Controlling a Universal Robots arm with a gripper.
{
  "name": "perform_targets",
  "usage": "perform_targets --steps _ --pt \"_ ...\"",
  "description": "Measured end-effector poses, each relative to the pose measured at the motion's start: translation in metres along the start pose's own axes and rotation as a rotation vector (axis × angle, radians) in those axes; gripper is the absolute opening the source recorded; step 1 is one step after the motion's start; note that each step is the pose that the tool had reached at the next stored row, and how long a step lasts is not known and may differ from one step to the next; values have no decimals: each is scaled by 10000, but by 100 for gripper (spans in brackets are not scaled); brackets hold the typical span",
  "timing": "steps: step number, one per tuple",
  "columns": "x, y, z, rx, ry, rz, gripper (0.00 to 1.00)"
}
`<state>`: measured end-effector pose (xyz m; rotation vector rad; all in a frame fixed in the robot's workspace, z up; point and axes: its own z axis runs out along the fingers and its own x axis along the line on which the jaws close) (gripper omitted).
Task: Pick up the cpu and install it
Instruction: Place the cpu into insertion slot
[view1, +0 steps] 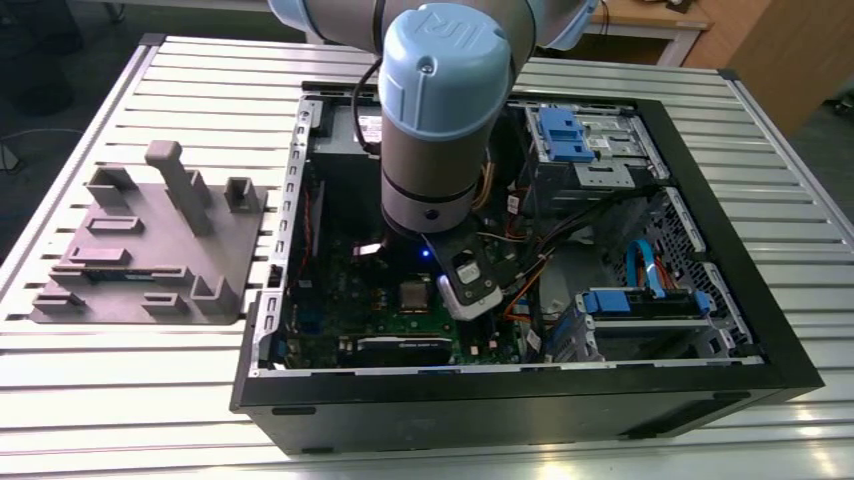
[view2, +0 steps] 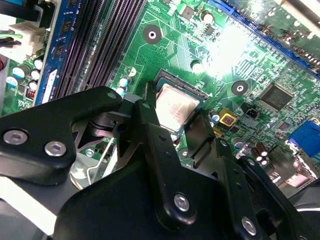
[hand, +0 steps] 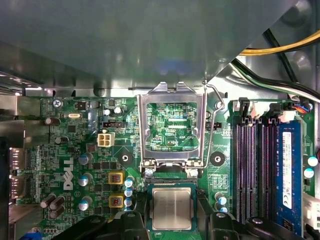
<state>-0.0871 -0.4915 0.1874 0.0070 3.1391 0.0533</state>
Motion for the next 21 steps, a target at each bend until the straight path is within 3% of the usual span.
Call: perform_targets --steps 21 --pt "0 -3 1 1 1 -10 47"
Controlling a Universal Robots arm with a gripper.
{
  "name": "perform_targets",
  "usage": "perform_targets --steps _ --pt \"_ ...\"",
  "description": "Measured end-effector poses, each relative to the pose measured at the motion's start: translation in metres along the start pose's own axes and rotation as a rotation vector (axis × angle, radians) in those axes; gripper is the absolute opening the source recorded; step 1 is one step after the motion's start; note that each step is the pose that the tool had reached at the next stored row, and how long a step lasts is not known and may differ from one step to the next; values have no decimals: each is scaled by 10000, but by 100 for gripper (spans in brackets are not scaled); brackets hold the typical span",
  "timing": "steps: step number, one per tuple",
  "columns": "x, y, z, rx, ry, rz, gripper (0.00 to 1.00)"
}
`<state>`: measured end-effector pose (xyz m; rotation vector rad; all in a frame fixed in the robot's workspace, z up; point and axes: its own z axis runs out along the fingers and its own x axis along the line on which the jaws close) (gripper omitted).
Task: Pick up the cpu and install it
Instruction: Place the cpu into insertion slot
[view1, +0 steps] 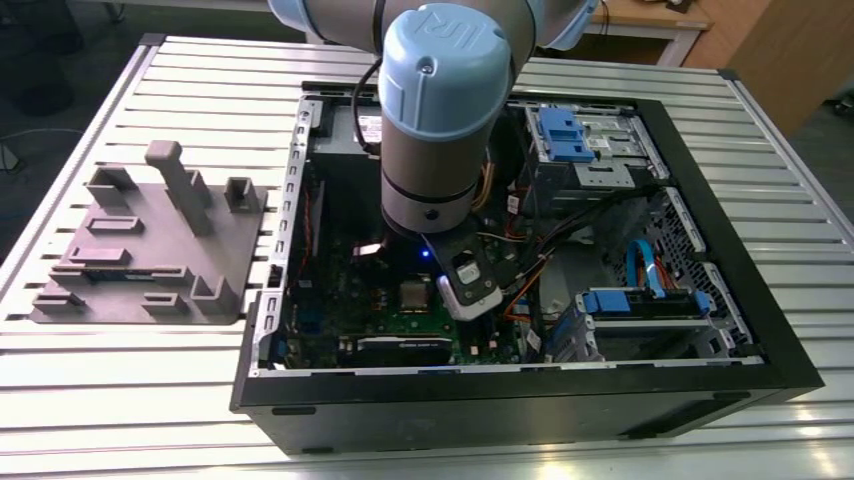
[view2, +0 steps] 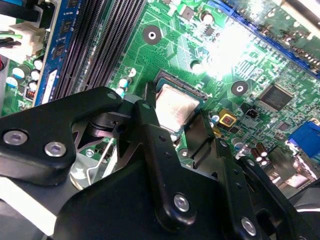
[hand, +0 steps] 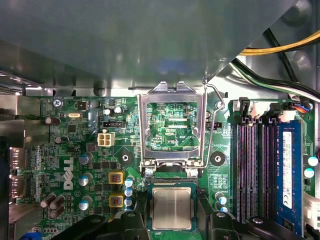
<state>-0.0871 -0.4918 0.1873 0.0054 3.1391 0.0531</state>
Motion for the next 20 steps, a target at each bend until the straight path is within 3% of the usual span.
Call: perform_targets --steps 7,8,16,20 --pt "-2 1 5 -5 -4 -2 48" --pt "-1 0 4 -3 -2 -2 54" --pt "0 1 -2 -4 -2 0 54" --pt "0 0 -6 3 1 0 48"
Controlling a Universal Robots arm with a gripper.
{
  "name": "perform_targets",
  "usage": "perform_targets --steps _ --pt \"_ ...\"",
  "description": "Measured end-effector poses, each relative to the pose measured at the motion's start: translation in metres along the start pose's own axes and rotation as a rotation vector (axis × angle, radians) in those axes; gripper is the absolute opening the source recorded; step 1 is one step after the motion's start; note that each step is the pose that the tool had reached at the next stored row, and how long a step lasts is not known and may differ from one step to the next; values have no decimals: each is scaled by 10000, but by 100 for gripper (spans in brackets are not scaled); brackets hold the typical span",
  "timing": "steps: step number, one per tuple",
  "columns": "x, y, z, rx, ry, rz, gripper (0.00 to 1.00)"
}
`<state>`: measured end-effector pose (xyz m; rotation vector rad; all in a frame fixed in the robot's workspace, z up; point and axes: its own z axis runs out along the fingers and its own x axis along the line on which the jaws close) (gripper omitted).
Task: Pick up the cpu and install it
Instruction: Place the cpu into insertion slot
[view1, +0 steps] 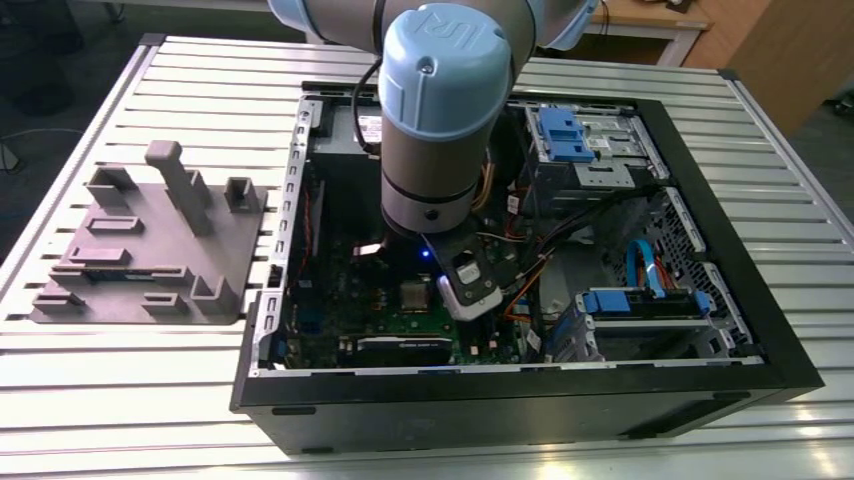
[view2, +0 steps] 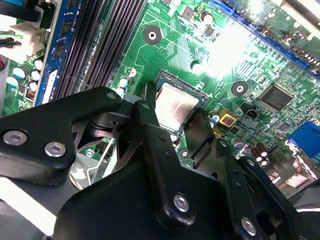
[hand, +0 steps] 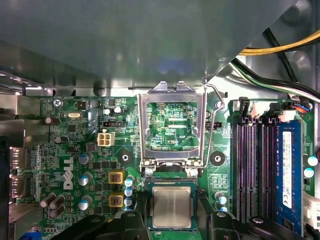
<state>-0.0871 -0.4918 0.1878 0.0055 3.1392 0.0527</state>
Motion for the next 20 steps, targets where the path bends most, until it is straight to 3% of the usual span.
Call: perform_targets --steps 14,15,17,20 --pt "-1 1 10 -5 -5 8 48" --pt "0 1 9 -3 -3 8 55" --pt "0 0 7 -1 -2 9 55" --pt "0 2 -56 0 1 9 55"
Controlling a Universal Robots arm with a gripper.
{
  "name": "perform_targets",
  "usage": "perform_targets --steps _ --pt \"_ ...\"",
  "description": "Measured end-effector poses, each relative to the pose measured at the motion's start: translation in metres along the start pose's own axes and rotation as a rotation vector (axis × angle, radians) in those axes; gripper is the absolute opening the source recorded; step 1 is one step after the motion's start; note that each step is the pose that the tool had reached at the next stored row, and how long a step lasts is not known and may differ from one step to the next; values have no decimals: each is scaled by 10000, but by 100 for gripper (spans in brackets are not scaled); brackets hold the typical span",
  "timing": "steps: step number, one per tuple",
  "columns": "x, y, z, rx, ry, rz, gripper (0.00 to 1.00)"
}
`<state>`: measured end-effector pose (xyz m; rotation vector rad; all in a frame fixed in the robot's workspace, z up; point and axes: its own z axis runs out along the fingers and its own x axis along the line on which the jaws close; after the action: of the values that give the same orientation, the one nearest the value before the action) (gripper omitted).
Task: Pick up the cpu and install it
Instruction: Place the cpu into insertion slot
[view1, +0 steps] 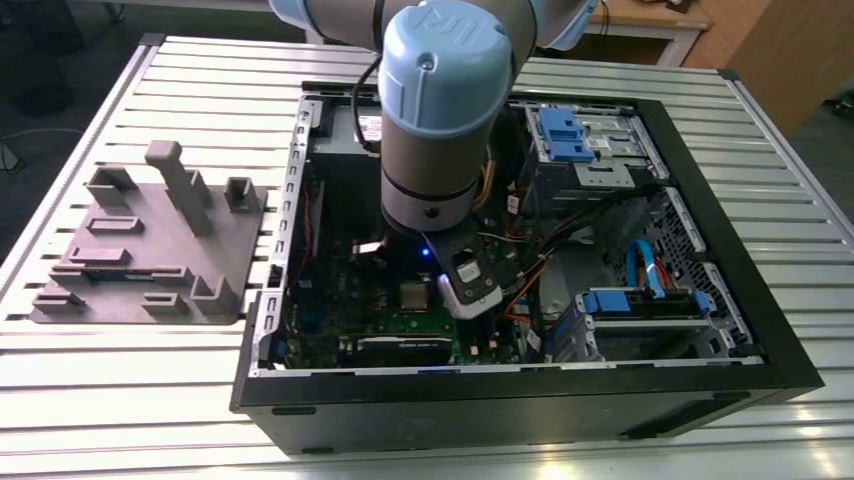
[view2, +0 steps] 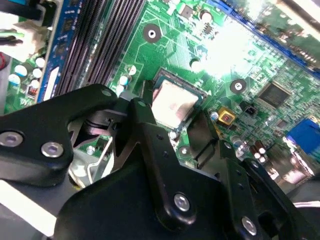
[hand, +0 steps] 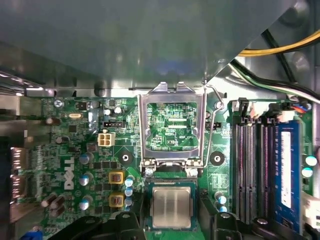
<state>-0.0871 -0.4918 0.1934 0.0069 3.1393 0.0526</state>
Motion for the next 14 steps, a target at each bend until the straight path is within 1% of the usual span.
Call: perform_targets --steps 2,4,5,6,7,8,10,11,13,14 --pt "0 2 -69 0 13 0 55" --pt "-1 4 -137 1 40 1 55" --pt "-2 5 -161 2 60 1 53" --pt "-2 6 -178 -1 76 1 46" --pt "-3 6 -191 1 94 2 46" --pt "-3 7 -193 -1 106 2 40" --pt "-3 7 -193 -2 108 4 29" --pt "-3 7 -193 -1 109 3 29" --pt "-3 6 -193 0 110 3 17" --pt "-3 6 -194 0 111 3 17"
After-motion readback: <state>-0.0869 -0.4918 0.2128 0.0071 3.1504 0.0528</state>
